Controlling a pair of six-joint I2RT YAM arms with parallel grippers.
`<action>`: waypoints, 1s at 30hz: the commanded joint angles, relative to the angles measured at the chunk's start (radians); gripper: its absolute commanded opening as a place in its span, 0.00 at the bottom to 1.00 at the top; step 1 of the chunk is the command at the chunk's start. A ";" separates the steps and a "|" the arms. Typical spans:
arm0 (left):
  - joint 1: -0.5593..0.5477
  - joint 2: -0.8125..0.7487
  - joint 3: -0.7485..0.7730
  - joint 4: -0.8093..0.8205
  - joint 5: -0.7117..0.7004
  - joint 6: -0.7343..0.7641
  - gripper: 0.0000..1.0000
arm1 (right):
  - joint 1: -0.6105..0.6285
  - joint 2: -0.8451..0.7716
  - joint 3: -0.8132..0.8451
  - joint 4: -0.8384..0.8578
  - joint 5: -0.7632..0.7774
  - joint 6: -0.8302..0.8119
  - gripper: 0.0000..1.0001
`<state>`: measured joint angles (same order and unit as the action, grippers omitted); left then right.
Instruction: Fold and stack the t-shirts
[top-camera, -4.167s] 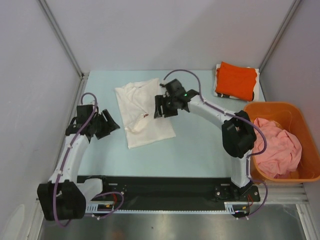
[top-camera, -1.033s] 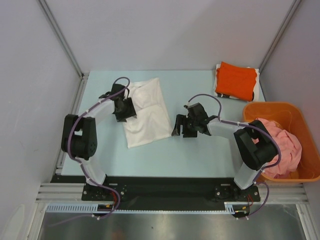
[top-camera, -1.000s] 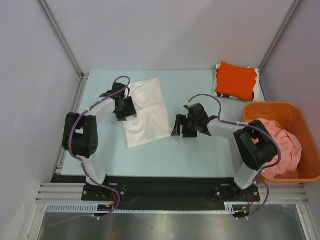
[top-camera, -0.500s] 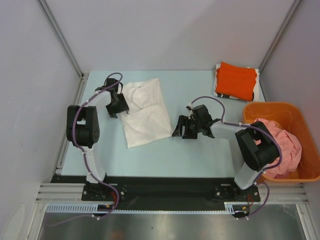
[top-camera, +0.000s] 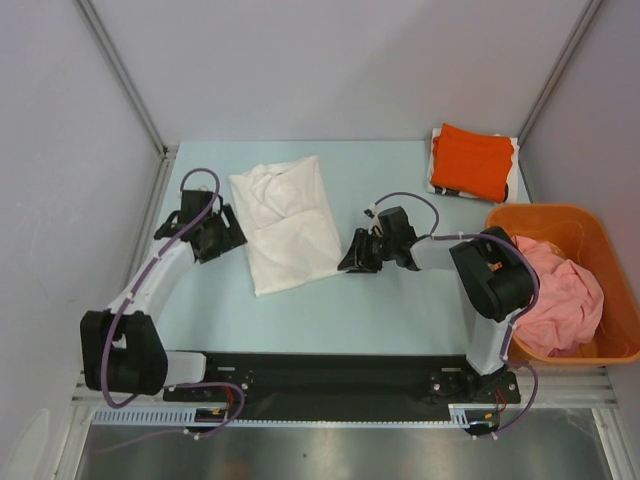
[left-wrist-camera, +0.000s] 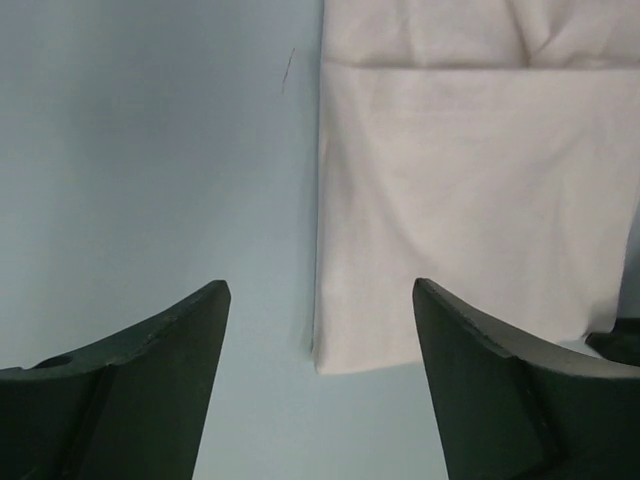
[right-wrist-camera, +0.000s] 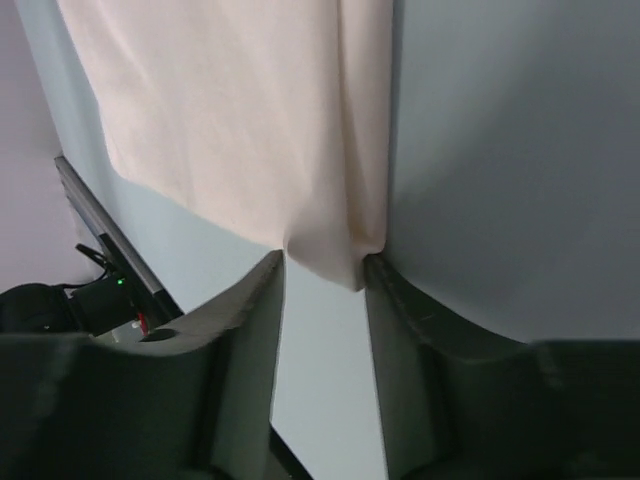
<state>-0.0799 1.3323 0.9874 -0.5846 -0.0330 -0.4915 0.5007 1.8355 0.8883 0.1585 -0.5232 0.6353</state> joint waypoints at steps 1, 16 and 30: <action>-0.001 -0.085 -0.145 0.041 0.071 -0.025 0.80 | -0.004 0.068 0.012 -0.019 0.032 -0.011 0.39; -0.184 -0.320 -0.526 0.181 0.120 -0.240 0.63 | -0.011 0.070 -0.061 0.044 0.023 0.026 0.10; -0.184 -0.269 -0.590 0.298 0.045 -0.231 0.50 | -0.014 0.088 -0.081 0.064 0.011 0.030 0.03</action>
<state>-0.2596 1.0599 0.4141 -0.3401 0.0654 -0.7113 0.4858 1.8851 0.8425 0.2989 -0.5476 0.6823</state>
